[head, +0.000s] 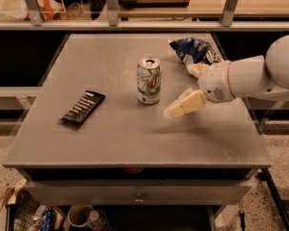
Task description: Pick 7up can
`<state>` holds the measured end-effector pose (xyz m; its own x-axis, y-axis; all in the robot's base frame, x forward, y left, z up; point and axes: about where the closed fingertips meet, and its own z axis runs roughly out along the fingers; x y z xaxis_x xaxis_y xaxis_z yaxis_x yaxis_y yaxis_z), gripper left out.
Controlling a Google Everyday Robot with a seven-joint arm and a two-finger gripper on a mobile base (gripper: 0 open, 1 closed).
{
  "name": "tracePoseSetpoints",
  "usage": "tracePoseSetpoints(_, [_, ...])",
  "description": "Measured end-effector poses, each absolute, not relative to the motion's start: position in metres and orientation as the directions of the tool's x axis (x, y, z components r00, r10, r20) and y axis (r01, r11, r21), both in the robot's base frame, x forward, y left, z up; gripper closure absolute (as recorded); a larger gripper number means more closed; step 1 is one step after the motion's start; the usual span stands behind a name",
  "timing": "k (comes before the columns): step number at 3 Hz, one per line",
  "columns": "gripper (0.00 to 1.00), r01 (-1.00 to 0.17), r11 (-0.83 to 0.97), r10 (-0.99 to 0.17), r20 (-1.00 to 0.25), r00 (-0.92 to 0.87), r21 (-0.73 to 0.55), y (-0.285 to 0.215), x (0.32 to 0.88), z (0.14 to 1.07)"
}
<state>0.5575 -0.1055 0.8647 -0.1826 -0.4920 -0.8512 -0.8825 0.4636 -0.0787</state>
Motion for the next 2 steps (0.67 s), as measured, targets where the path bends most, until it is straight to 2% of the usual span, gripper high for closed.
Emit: tracePoseSetpoints(2, [0.0, -0.912, 0.409, -0.413, -0.897, -0.155, -0.03, -0.073, 0.561, 0.877])
